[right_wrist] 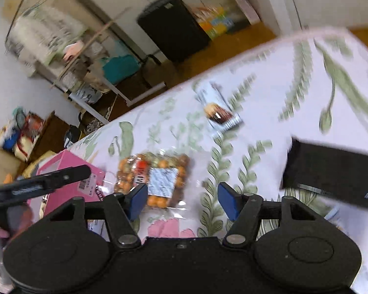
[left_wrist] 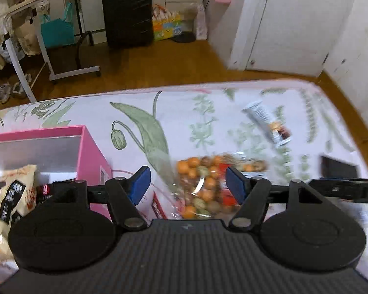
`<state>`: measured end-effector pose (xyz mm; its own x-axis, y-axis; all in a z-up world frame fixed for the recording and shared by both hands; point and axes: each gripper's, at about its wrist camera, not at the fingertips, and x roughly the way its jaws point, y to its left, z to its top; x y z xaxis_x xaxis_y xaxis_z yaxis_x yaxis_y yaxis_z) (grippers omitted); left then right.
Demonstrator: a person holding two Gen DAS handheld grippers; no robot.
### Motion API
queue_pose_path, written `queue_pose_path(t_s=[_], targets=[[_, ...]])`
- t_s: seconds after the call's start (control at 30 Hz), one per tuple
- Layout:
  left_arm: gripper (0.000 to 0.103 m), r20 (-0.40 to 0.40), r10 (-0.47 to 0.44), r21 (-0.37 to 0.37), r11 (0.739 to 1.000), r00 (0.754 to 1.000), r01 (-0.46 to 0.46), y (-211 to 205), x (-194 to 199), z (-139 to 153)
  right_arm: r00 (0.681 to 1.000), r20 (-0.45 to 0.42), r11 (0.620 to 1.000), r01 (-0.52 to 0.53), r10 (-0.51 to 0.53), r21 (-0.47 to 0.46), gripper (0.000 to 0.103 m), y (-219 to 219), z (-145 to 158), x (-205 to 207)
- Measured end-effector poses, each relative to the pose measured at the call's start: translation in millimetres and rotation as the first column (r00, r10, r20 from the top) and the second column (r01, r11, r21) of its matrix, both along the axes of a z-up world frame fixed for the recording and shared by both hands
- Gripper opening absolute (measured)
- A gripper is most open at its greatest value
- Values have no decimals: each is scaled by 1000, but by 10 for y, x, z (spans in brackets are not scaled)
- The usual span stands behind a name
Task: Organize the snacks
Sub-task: 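Move both grippers to the coated-bean bag and close them on it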
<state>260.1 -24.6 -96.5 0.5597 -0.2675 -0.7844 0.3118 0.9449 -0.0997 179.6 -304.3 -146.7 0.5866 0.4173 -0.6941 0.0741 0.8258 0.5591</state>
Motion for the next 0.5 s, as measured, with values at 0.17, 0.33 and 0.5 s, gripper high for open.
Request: queue_pose_path(t_s=[0.17, 0.33, 0.5], targets=[[67, -67, 46, 9, 999, 997, -45, 21, 210, -259, 998, -63, 992, 38, -30, 124, 63, -60, -322, 51], [69, -138, 75, -17, 997, 988, -78, 90, 265, -429, 995, -91, 979, 49, -32, 200, 61, 41, -489, 53], [70, -215, 65, -53, 995, 975, -78, 152, 306, -563, 995, -86, 979, 60, -44, 197, 61, 107, -502, 190]])
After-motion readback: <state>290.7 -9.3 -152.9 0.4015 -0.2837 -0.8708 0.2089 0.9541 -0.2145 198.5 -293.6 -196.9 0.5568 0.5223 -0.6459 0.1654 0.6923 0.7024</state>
